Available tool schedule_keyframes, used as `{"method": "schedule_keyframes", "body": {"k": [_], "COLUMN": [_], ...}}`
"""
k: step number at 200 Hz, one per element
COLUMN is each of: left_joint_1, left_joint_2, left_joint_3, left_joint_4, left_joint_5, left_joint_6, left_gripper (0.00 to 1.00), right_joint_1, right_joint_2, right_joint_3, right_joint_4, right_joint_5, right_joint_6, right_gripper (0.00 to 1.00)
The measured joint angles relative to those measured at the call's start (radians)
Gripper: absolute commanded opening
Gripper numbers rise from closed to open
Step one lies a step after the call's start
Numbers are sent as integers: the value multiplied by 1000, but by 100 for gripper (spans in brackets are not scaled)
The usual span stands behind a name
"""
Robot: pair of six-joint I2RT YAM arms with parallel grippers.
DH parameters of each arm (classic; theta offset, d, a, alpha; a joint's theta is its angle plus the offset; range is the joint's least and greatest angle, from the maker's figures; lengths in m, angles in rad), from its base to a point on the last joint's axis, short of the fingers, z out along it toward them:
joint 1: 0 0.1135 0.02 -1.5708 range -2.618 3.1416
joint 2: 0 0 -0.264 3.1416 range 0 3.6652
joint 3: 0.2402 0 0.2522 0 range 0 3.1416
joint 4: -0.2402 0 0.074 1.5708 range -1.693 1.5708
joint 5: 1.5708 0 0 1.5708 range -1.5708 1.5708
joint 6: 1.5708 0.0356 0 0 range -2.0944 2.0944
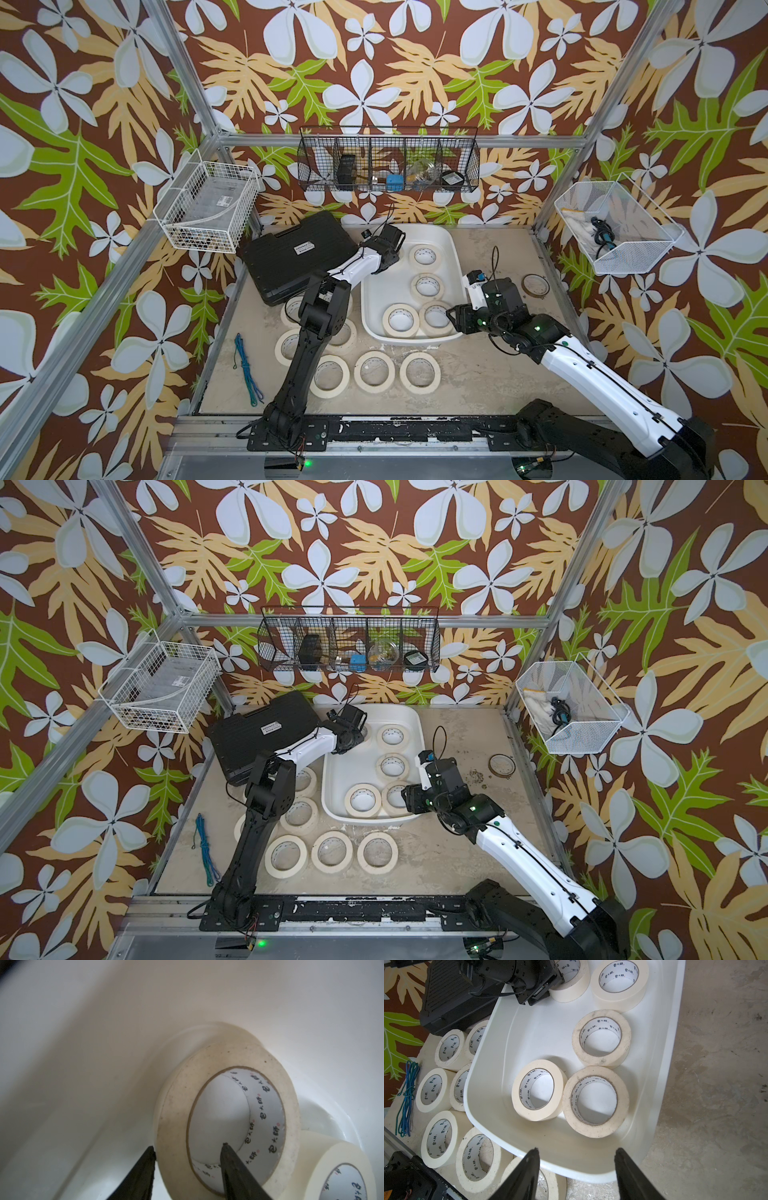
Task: Take out the art tape in the storage box
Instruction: Pick up the art tape from the storage box.
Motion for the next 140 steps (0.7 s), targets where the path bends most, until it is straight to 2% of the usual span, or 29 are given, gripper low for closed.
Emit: {"method": "schedule_keyframes", "body": {"k": [69,111,140], "left_joint_1": [1,1,1], "left_joint_2": [-30,-113,-225], "left_joint_3": [-67,-168,-241], "left_joint_4": [77,55,5], "left_joint_5": [19,43,45], "left_joint_6": [17,56,98], "left_gripper": [24,18,17], "right_joint_1": [0,0,0], "right_joint_2": [-4,-5,-5], "right_joint_3": [0,0,0], "right_joint_4": [0,0,0], "right_joint_5": [-1,-3,-8], "right_joint_6": [1,3,4], "right_gripper": [61,61,61]}}
